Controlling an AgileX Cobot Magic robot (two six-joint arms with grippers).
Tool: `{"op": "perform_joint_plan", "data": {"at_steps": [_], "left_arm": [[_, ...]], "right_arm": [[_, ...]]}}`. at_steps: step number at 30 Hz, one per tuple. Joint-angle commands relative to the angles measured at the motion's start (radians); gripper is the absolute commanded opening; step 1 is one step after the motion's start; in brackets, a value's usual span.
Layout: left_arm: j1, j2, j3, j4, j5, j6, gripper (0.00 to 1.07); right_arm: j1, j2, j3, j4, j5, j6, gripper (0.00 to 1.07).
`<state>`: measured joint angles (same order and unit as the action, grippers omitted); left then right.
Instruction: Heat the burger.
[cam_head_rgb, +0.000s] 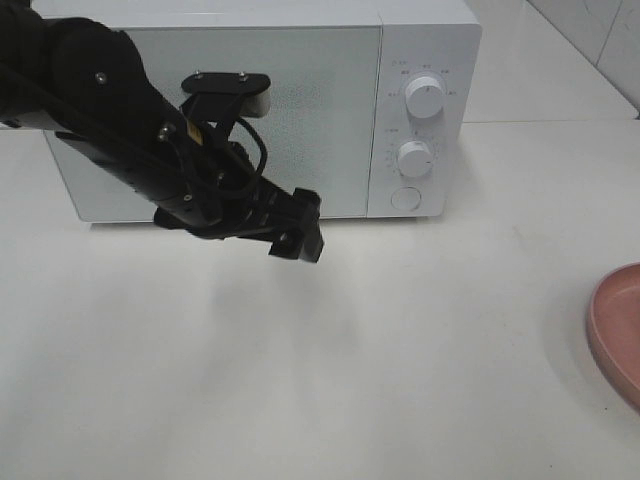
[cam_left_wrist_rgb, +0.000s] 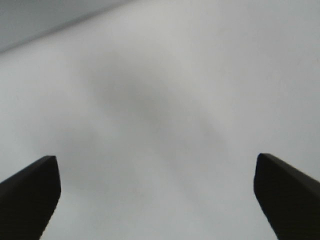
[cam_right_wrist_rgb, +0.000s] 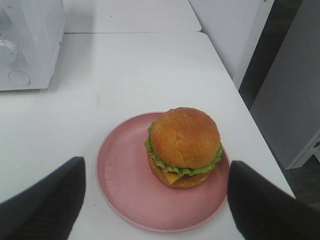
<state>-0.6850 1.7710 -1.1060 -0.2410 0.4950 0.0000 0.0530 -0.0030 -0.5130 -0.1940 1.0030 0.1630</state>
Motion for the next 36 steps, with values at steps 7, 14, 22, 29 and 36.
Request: {"op": "perform_joint_plan", "data": {"at_steps": [7, 14, 22, 29, 36], "left_arm": [[-0.004, -0.101, -0.008, -0.004, 0.356, 0.008, 1.0], [0.053, -0.216, -0.008, 0.029, 0.484, -0.046, 1.0], [0.287, -0.315, -0.008, 0.049, 0.637, 0.0, 1.0], [0.503, -0.392, -0.008, 0.088, 0.701, 0.021, 1.0], [0.686, -0.502, -0.002, 0.092, 0.781, 0.062, 1.0]], "right_arm": [[-0.005, -0.025, 0.002, -0.009, -0.005, 0.006, 0.76], [-0.005, -0.025, 0.002, -0.009, -0.005, 0.006, 0.76], [-0.005, -0.025, 0.002, -0.009, -0.005, 0.006, 0.76], [-0.005, -0.025, 0.002, -0.009, -0.005, 0.006, 0.76], [-0.005, -0.025, 0.002, -0.009, -0.005, 0.006, 0.76]]}}
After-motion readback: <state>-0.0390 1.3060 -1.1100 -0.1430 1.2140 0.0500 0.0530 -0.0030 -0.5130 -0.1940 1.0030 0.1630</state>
